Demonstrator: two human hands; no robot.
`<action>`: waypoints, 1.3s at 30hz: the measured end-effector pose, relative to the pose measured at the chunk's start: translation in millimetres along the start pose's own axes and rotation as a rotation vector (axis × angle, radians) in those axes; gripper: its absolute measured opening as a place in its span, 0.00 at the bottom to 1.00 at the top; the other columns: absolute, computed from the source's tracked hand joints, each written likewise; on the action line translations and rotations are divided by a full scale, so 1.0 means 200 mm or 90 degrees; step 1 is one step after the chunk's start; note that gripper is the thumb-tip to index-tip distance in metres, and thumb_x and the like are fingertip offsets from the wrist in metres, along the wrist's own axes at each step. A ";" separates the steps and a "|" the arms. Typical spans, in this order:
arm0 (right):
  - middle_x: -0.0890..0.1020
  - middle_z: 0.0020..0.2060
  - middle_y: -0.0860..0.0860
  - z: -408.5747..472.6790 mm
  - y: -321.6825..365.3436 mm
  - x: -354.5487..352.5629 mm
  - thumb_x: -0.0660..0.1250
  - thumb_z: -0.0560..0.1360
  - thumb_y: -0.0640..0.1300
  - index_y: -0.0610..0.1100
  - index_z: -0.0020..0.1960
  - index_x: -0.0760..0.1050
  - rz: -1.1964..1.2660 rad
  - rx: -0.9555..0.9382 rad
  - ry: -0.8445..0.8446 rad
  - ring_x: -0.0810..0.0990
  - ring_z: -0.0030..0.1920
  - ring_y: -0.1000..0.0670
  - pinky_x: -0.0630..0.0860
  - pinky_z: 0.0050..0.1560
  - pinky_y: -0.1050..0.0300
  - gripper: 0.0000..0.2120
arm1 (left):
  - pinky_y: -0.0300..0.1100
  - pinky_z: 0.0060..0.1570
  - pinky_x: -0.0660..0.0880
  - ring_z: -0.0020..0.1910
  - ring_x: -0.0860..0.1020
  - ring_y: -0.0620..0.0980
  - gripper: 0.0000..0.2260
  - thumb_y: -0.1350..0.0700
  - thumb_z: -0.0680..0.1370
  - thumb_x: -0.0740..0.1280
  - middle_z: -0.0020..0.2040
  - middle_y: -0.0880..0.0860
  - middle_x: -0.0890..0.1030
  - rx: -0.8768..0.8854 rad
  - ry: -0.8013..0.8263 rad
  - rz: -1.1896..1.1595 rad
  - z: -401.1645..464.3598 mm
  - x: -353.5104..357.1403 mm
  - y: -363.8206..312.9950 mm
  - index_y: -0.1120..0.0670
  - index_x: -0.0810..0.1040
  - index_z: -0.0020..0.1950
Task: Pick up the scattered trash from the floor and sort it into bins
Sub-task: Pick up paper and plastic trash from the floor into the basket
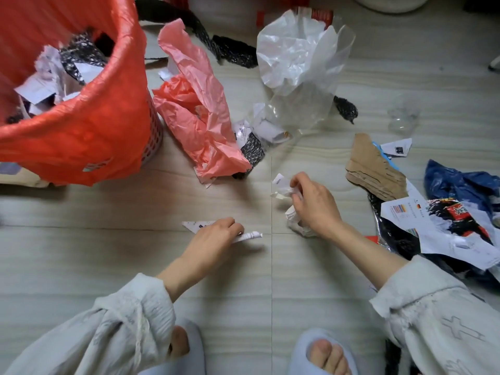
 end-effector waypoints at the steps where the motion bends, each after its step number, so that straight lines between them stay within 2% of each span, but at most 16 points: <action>1: 0.80 0.46 0.44 0.01 0.03 -0.04 0.62 0.75 0.38 0.41 0.57 0.69 0.033 0.006 -0.010 0.77 0.48 0.39 0.69 0.44 0.51 0.11 | 0.42 0.31 0.61 0.40 0.77 0.59 0.11 0.67 0.70 0.63 0.43 0.57 0.77 0.007 -0.048 0.000 0.01 -0.08 0.00 0.57 0.77 0.49; 4: 0.78 0.41 0.49 0.04 0.18 -0.19 0.66 0.74 0.41 0.42 0.61 0.70 0.153 0.016 -0.048 0.78 0.46 0.43 0.71 0.50 0.52 0.16 | 0.43 0.26 0.64 0.38 0.76 0.56 0.09 0.64 0.70 0.69 0.41 0.54 0.76 0.000 -0.208 -0.028 0.03 -0.36 0.00 0.54 0.76 0.48; 8: 0.82 0.43 0.46 0.08 0.43 -0.38 0.68 0.73 0.42 0.44 0.51 0.78 0.283 -0.004 -0.077 0.78 0.44 0.48 0.74 0.50 0.54 0.07 | 0.48 0.30 0.74 0.41 0.73 0.52 0.11 0.63 0.71 0.66 0.43 0.53 0.76 0.035 -0.404 -0.081 0.01 -0.75 -0.06 0.52 0.72 0.49; 10: 0.82 0.42 0.45 0.11 0.56 -0.45 0.68 0.73 0.41 0.45 0.47 0.78 0.378 -0.001 -0.069 0.78 0.42 0.49 0.76 0.46 0.53 0.04 | 0.49 0.33 0.75 0.41 0.75 0.54 0.08 0.61 0.72 0.63 0.45 0.54 0.76 0.045 -0.494 -0.070 -0.05 -0.93 -0.07 0.54 0.72 0.50; 12: 0.81 0.41 0.45 0.15 0.69 -0.52 0.68 0.73 0.39 0.44 0.43 0.77 0.500 0.027 -0.044 0.78 0.37 0.51 0.78 0.35 0.56 0.01 | 0.46 0.40 0.75 0.43 0.76 0.53 0.07 0.61 0.73 0.62 0.45 0.56 0.78 0.048 -0.594 -0.046 -0.12 -1.12 -0.06 0.58 0.76 0.50; 15: 0.77 0.37 0.45 0.24 0.97 -0.59 0.65 0.74 0.34 0.42 0.39 0.74 0.652 0.049 0.012 0.75 0.31 0.53 0.76 0.27 0.63 0.07 | 0.40 0.45 0.72 0.44 0.75 0.51 0.04 0.66 0.74 0.66 0.43 0.58 0.79 0.016 -0.737 0.013 -0.24 -1.38 0.02 0.63 0.79 0.48; 18: 0.75 0.39 0.41 0.32 1.24 -0.61 0.63 0.72 0.31 0.39 0.36 0.72 0.732 0.045 0.033 0.76 0.29 0.49 0.78 0.28 0.62 0.08 | 0.45 0.44 0.72 0.44 0.76 0.55 0.03 0.64 0.75 0.66 0.43 0.58 0.79 -0.041 -0.803 0.065 -0.32 -1.56 0.17 0.61 0.78 0.48; 21: 0.73 0.37 0.41 0.38 1.46 -0.57 0.62 0.72 0.31 0.37 0.37 0.72 0.755 0.032 0.038 0.76 0.27 0.50 0.79 0.32 0.59 0.06 | 0.44 0.44 0.70 0.44 0.75 0.55 0.04 0.63 0.75 0.65 0.43 0.58 0.79 -0.103 -0.856 0.142 -0.41 -1.69 0.27 0.60 0.78 0.48; 22: 0.74 0.37 0.41 0.41 1.51 -0.55 0.62 0.73 0.31 0.36 0.38 0.72 0.769 0.031 0.043 0.77 0.26 0.51 0.80 0.33 0.58 0.05 | 0.44 0.44 0.70 0.45 0.75 0.55 0.05 0.61 0.75 0.65 0.44 0.58 0.80 -0.119 -0.858 0.167 -0.42 -1.72 0.30 0.60 0.78 0.49; 24: 0.77 0.40 0.39 0.42 1.58 -0.52 0.65 0.74 0.36 0.32 0.43 0.75 0.799 0.036 0.076 0.81 0.32 0.48 0.81 0.33 0.60 0.06 | 0.47 0.47 0.70 0.49 0.76 0.57 0.10 0.59 0.75 0.62 0.50 0.58 0.79 -0.169 -0.772 0.192 -0.37 -1.71 0.37 0.59 0.77 0.54; 26: 0.79 0.49 0.35 0.43 1.58 -0.45 0.68 0.74 0.42 0.26 0.53 0.73 0.817 0.079 0.123 0.82 0.50 0.40 0.81 0.38 0.60 0.18 | 0.54 0.54 0.69 0.58 0.74 0.60 0.20 0.60 0.73 0.60 0.60 0.59 0.75 -0.268 -0.617 0.177 -0.29 -1.64 0.48 0.59 0.71 0.65; 28: 0.76 0.58 0.31 0.41 1.54 -0.43 0.64 0.76 0.39 0.27 0.55 0.73 0.823 0.115 0.128 0.76 0.60 0.39 0.80 0.47 0.56 0.15 | 0.57 0.60 0.67 0.65 0.69 0.60 0.26 0.63 0.74 0.63 0.68 0.59 0.69 -0.336 -0.515 0.138 -0.25 -1.54 0.57 0.59 0.63 0.72; 30: 0.76 0.56 0.30 0.41 1.47 -0.43 0.61 0.76 0.36 0.34 0.44 0.76 0.801 0.132 0.111 0.80 0.54 0.42 0.80 0.45 0.57 0.07 | 0.56 0.63 0.66 0.66 0.68 0.60 0.27 0.66 0.73 0.64 0.68 0.60 0.68 -0.319 -0.498 0.130 -0.22 -1.48 0.57 0.60 0.63 0.72; 33: 0.79 0.39 0.41 0.39 1.34 -0.46 0.60 0.77 0.35 0.40 0.40 0.73 0.774 0.109 0.108 0.77 0.35 0.49 0.76 0.31 0.64 0.09 | 0.56 0.62 0.70 0.63 0.71 0.61 0.23 0.68 0.71 0.61 0.64 0.61 0.72 -0.218 -0.536 0.115 -0.17 -1.43 0.47 0.61 0.70 0.66; 36: 0.80 0.35 0.47 0.37 1.13 -0.51 0.60 0.78 0.38 0.42 0.43 0.76 0.668 0.077 0.074 0.79 0.33 0.52 0.77 0.34 0.63 0.08 | 0.51 0.59 0.72 0.59 0.74 0.59 0.17 0.65 0.72 0.59 0.58 0.61 0.76 -0.090 -0.571 0.106 -0.08 -1.37 0.29 0.61 0.75 0.59; 39: 0.82 0.38 0.47 0.37 0.84 -0.47 0.60 0.78 0.41 0.45 0.42 0.76 0.545 0.101 0.016 0.79 0.35 0.52 0.77 0.38 0.58 0.09 | 0.46 0.56 0.72 0.55 0.74 0.56 0.17 0.69 0.69 0.62 0.55 0.59 0.76 -0.013 -0.558 0.060 0.00 -1.26 0.15 0.61 0.77 0.56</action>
Point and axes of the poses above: each hand's wrist, its own z-axis towards the middle knuckle, its own x-axis out of the palm, y = z × x, the point moved 7 cm from there along z, towards the middle knuckle
